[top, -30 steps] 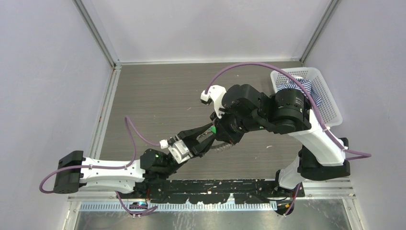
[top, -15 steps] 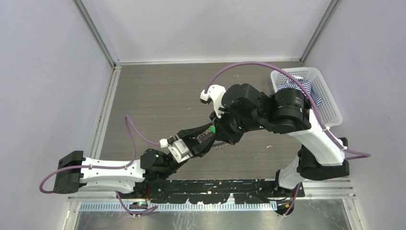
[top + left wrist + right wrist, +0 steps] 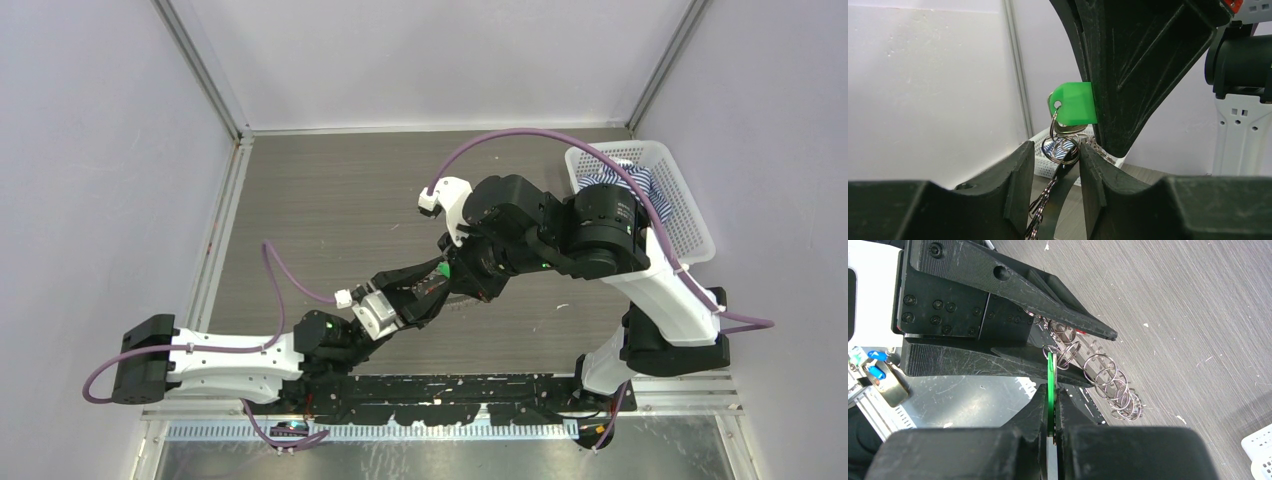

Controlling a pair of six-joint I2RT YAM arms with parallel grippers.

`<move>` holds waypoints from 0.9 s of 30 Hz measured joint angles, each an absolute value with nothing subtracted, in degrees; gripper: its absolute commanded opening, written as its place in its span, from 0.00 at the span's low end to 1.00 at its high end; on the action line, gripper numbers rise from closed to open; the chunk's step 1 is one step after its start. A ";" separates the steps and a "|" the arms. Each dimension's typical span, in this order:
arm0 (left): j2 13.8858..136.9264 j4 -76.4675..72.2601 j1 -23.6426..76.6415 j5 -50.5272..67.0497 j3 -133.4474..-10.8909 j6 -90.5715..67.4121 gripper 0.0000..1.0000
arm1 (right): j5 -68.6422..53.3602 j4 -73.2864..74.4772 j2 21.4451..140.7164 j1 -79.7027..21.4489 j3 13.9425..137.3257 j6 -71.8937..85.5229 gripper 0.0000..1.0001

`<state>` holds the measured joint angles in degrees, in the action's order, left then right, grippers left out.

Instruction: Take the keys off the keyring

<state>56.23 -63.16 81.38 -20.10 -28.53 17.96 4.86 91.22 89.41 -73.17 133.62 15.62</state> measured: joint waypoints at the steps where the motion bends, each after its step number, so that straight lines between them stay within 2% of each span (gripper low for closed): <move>1: 56.29 -63.16 81.38 -20.10 -28.53 17.98 0.37 | 4.89 91.22 89.38 -73.17 133.62 15.64 0.01; 9: 56.51 -62.98 81.38 -20.12 -28.53 18.17 0.31 | 5.02 91.24 89.27 -73.17 133.60 15.66 0.01; 13: 56.55 -62.24 81.38 -20.16 -28.53 18.31 0.24 | 5.02 91.24 89.01 -73.17 133.58 15.66 0.01; 18: 56.66 -61.80 81.38 -20.60 -28.53 18.44 0.23 | 4.95 91.22 88.75 -73.17 133.45 15.68 0.01; 20: 56.64 -61.80 81.38 -20.91 -28.53 18.46 0.26 | 4.86 91.20 88.62 -73.17 133.21 15.77 0.01; 22: 56.66 -61.80 81.38 -21.04 -28.53 18.63 0.36 | 4.80 91.20 88.49 -73.17 132.97 15.86 0.01; 27: 56.62 -61.89 81.38 -20.95 -28.53 18.92 0.40 | 4.78 91.20 88.33 -73.17 132.53 16.23 0.01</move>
<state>56.62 -61.89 81.38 -20.95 -28.53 18.92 4.78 91.20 88.33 -73.17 132.53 16.23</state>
